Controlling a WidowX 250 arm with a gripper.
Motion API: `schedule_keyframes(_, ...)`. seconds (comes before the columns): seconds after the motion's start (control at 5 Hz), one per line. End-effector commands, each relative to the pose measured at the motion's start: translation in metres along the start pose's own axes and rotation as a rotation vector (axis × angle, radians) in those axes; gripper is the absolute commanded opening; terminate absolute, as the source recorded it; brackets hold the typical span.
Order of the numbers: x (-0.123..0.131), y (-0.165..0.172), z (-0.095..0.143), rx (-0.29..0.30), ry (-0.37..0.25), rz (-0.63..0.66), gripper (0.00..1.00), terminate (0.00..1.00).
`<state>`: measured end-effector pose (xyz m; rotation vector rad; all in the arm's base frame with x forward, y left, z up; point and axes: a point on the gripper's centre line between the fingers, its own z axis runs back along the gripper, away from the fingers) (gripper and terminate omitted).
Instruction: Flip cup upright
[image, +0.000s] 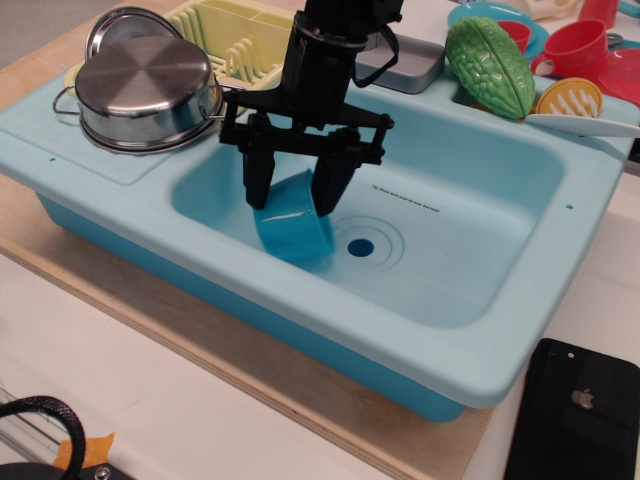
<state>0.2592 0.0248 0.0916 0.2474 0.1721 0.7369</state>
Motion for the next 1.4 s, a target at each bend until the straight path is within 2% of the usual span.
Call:
schedule_keyframes(0.0, 0.003, 0.001, 0.005, -0.024, -0.016, 0.009, 0.0, 0.0)
schedule_keyframes(0.2, 0.001, -0.001, 0.019, -0.073, -0.081, -0.014, 0.0, 0.0)
schedule_keyframes(0.4, 0.002, -0.01, 0.029, -0.162, -0.165, -0.068, 0.0, 0.0)
schedule_keyframes(0.6, 0.005, -0.013, 0.023, -0.244, -0.18, -0.096, 0.0, 0.0)
schedule_keyframes(0.8, 0.01, -0.013, 0.016, -0.329, -0.153, -0.103, 1.0, 0.0)
schedule_keyframes(1.0, 0.01, -0.013, 0.016, -0.329, -0.153, -0.103, 1.0, 0.0)
schedule_keyframes(1.2, 0.01, -0.013, 0.016, -0.329, -0.153, -0.103, 1.0, 1.0)
